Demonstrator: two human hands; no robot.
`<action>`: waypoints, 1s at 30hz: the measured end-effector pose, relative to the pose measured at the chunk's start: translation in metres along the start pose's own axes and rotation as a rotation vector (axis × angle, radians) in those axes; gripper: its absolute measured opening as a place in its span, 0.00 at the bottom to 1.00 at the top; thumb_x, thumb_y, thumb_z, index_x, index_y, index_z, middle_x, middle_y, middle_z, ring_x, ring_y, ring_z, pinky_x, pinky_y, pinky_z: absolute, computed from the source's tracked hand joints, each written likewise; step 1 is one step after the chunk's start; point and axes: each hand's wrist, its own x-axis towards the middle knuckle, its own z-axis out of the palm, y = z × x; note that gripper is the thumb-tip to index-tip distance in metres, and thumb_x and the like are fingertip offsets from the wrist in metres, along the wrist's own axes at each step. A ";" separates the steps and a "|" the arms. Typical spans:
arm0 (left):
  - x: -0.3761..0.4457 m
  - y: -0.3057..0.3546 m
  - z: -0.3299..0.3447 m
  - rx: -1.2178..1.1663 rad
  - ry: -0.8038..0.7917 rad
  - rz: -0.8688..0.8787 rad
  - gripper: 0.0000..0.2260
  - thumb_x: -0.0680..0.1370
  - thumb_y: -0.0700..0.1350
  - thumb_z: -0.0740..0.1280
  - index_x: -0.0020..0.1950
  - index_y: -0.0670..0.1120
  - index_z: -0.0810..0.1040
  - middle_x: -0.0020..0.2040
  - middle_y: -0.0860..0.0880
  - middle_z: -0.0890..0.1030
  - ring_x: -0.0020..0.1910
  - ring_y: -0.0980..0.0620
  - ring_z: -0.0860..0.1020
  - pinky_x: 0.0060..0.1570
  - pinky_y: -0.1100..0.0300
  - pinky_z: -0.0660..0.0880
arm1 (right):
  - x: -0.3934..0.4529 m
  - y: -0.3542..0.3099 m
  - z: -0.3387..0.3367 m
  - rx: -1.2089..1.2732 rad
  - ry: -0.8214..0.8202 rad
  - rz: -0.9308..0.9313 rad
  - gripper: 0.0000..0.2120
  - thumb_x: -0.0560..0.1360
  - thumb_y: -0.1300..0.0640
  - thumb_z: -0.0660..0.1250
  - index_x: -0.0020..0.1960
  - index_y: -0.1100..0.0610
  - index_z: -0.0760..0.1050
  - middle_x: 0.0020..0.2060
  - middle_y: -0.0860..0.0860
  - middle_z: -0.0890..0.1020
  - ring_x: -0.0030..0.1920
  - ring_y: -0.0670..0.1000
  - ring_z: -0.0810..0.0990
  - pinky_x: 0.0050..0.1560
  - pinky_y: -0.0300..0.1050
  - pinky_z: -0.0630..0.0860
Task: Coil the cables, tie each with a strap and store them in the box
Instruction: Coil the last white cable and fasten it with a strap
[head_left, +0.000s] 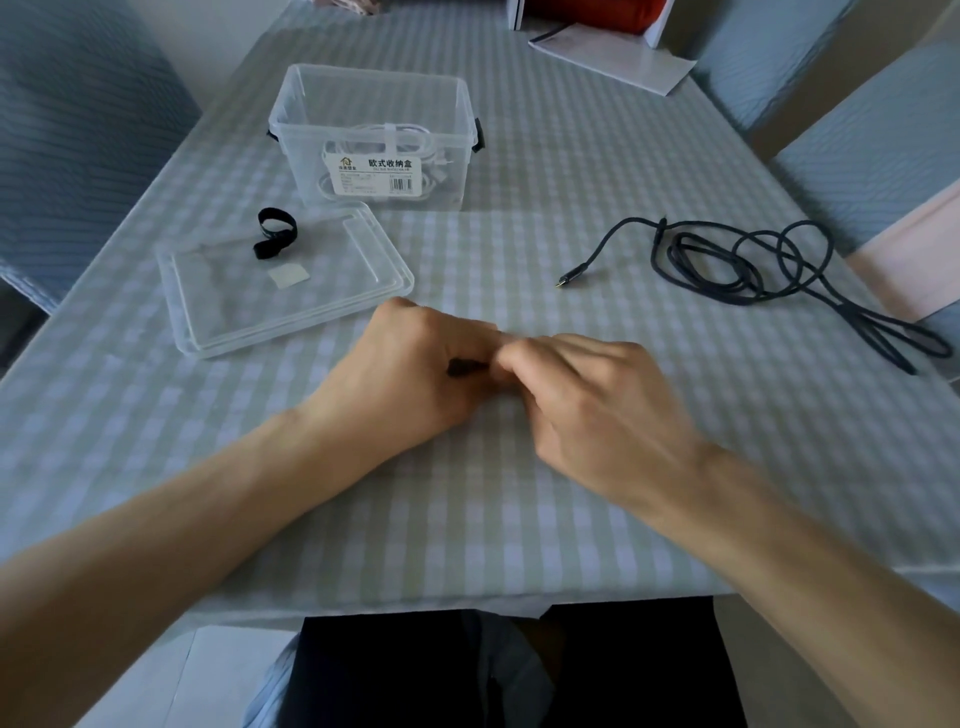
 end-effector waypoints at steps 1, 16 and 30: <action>0.000 -0.001 0.001 -0.027 0.011 -0.031 0.03 0.72 0.37 0.75 0.41 0.44 0.86 0.33 0.65 0.78 0.31 0.75 0.72 0.35 0.79 0.64 | 0.001 -0.001 -0.001 -0.032 -0.019 -0.003 0.14 0.62 0.75 0.65 0.44 0.62 0.79 0.32 0.53 0.80 0.31 0.55 0.79 0.24 0.49 0.72; -0.004 -0.014 0.000 -0.015 0.007 0.044 0.07 0.70 0.35 0.78 0.47 0.43 0.87 0.51 0.54 0.85 0.52 0.63 0.81 0.53 0.74 0.74 | -0.034 -0.005 -0.020 0.085 -0.293 0.100 0.24 0.72 0.64 0.58 0.68 0.68 0.72 0.53 0.59 0.84 0.51 0.55 0.83 0.41 0.52 0.81; -0.001 -0.009 -0.001 0.087 -0.013 0.148 0.10 0.71 0.38 0.73 0.51 0.44 0.87 0.52 0.49 0.85 0.52 0.58 0.81 0.53 0.66 0.76 | -0.031 0.010 -0.019 0.259 -0.101 0.207 0.20 0.73 0.63 0.66 0.64 0.55 0.79 0.52 0.47 0.85 0.46 0.44 0.83 0.43 0.42 0.80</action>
